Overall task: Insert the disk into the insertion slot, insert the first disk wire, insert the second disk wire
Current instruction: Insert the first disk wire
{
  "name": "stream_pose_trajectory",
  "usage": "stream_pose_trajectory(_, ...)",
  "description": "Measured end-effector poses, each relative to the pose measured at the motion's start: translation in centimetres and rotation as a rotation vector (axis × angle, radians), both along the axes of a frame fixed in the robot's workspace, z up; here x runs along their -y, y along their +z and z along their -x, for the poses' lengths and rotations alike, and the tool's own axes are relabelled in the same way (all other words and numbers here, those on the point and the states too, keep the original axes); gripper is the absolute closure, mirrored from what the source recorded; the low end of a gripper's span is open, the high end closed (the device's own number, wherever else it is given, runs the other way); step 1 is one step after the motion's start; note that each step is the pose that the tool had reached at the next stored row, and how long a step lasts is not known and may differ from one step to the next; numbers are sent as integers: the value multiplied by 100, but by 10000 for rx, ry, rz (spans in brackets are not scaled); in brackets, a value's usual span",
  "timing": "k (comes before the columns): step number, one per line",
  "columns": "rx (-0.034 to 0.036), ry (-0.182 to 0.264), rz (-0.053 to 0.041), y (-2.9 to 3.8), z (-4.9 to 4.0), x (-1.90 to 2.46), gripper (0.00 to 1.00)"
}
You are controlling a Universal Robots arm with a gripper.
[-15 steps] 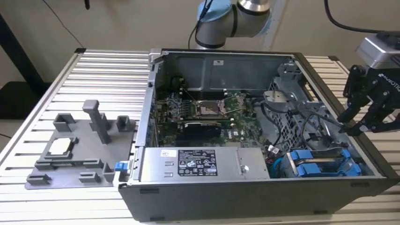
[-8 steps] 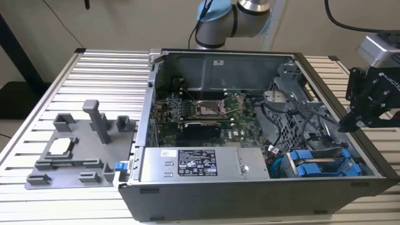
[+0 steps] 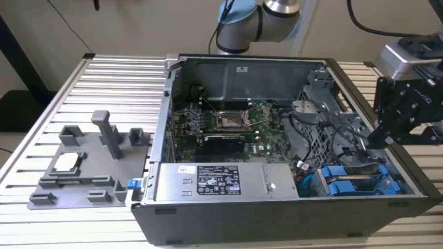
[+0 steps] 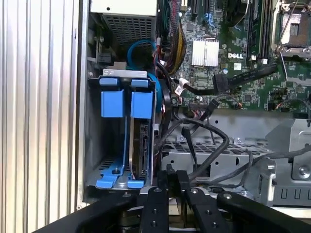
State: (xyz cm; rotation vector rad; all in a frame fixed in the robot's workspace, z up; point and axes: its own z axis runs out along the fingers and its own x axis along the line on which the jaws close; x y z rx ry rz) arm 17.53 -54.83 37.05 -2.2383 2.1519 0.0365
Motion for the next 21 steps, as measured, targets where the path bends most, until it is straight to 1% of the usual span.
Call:
stream_pose_trajectory(2, 195, 0, 0, -9, 40, 32, 81)
stream_pose_trajectory(3, 272, 1, -1, -15, 65, 50, 81)
stream_pose_trajectory(4, 331, 1, -1, -23, 93, 70, 81)
stream_pose_trajectory(5, 373, 0, -1, -32, 123, 88, 81)
stream_pose_trajectory(6, 382, 0, -2, -45, 151, 104, 81)
stream_pose_trajectory(8, 390, 0, -2, -82, 172, 123, 81)
stream_pose_trajectory(9, 429, 0, 1, -91, 179, 134, 81)
stream_pose_trajectory(11, 620, 1, -3, -99, 197, 168, 81)
stream_pose_trajectory(12, 686, 2, -3, -106, 210, 184, 81)
stream_pose_trajectory(13, 708, 15, -8, -117, 218, 189, 81)
stream_pose_trajectory(15, 724, 136, -8, -136, 223, 193, 81)
stream_pose_trajectory(16, 768, 226, -8, -141, 225, 193, 81)
stream_pose_trajectory(18, 924, 285, -12, -152, 233, 202, 81)
stream_pose_trajectory(19, 990, 289, -12, -160, 241, 208, 81)
stream_pose_trajectory(21, 1073, 288, -9, -184, 266, 215, 81)
